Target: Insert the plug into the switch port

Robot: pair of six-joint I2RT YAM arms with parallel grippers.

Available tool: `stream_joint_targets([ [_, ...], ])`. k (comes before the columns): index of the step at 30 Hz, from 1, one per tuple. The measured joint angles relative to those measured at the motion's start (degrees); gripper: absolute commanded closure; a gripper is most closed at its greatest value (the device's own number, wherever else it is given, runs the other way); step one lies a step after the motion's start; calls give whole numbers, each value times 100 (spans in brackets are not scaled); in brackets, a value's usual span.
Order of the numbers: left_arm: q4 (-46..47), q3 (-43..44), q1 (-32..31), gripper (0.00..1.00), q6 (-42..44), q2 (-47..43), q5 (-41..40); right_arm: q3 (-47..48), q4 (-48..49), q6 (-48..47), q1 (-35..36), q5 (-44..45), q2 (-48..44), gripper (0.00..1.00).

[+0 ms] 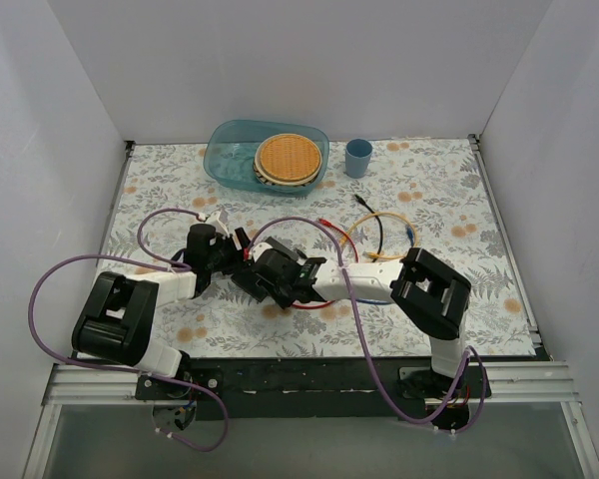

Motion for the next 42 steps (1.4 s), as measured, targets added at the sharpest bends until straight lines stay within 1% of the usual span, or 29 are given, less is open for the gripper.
stream_joint_targets([
  [13,-15,-39,-173,36,-52,-72,-352,55,-50,-59,-11,-52,31,99],
  [25,-22,-55,-378,37,-157,-229,-702,57,-61,-66,-212,-457,31,99],
  [42,140,-136,-614,37,-354,-289,-1019,31,-87,-181,-317,-557,-7,99],
])
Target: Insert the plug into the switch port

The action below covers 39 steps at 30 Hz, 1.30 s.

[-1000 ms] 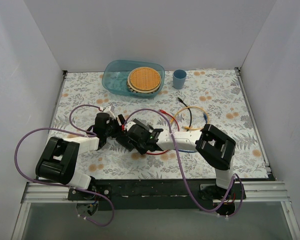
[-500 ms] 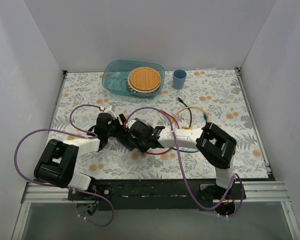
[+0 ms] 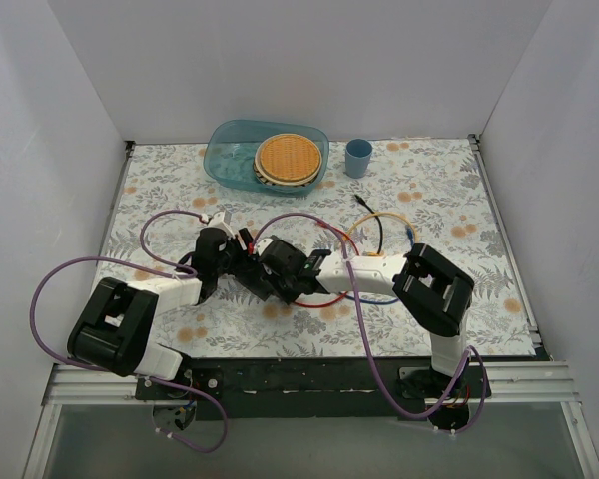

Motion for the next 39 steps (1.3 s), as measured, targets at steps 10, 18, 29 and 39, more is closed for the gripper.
stream_joint_targets([
  [10,129,-72,-70,37,-98,20,-142,0,-11,-232,-70,-155,-4,99],
  [18,-170,-9,-142,14,-234,2,-435,0,33,-310,-162,-319,-37,99],
  [29,-1014,407,-306,3,-345,-48,-780,-761,1038,-269,-251,-671,-358,91],
  [39,-1873,492,-341,2,-507,-382,-562,-942,1322,-238,-247,-769,-518,41],
])
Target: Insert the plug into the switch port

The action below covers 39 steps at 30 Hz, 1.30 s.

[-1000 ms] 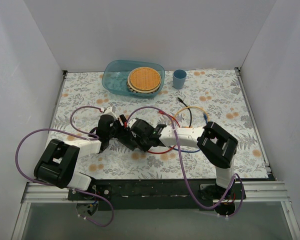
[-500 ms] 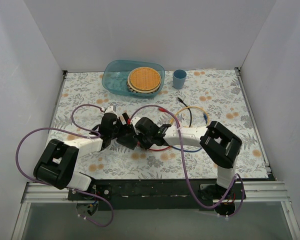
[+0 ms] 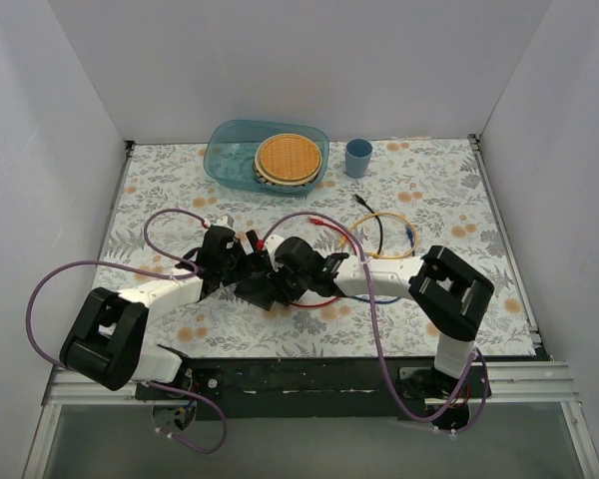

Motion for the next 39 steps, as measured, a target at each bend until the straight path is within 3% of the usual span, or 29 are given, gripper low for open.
stream_joint_targets([
  [9,-426,0,46,2,-92,-190,118,0,-205,-240,0,608,-789,19],
  [16,-640,11,72,2,-7,-278,109,-76,-273,-468,-345,767,-1434,18],
  [22,-837,13,87,2,116,-369,101,-490,-341,-643,-1237,437,-1615,22],
  [24,-874,35,94,2,164,-369,101,-570,-442,-708,-1425,308,-1591,29],
  [39,-935,101,118,2,330,-302,125,-647,-546,-874,-1663,-647,-901,50],
])
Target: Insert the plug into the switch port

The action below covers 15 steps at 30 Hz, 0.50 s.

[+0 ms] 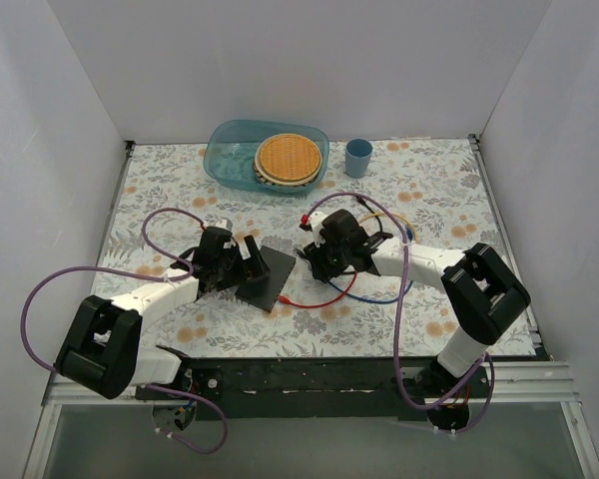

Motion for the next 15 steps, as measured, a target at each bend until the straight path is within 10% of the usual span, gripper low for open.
stream_joint_targets([
  [15,7,9,0,2,4,22,24,7,13,-46,-278,-468,286,66],
])
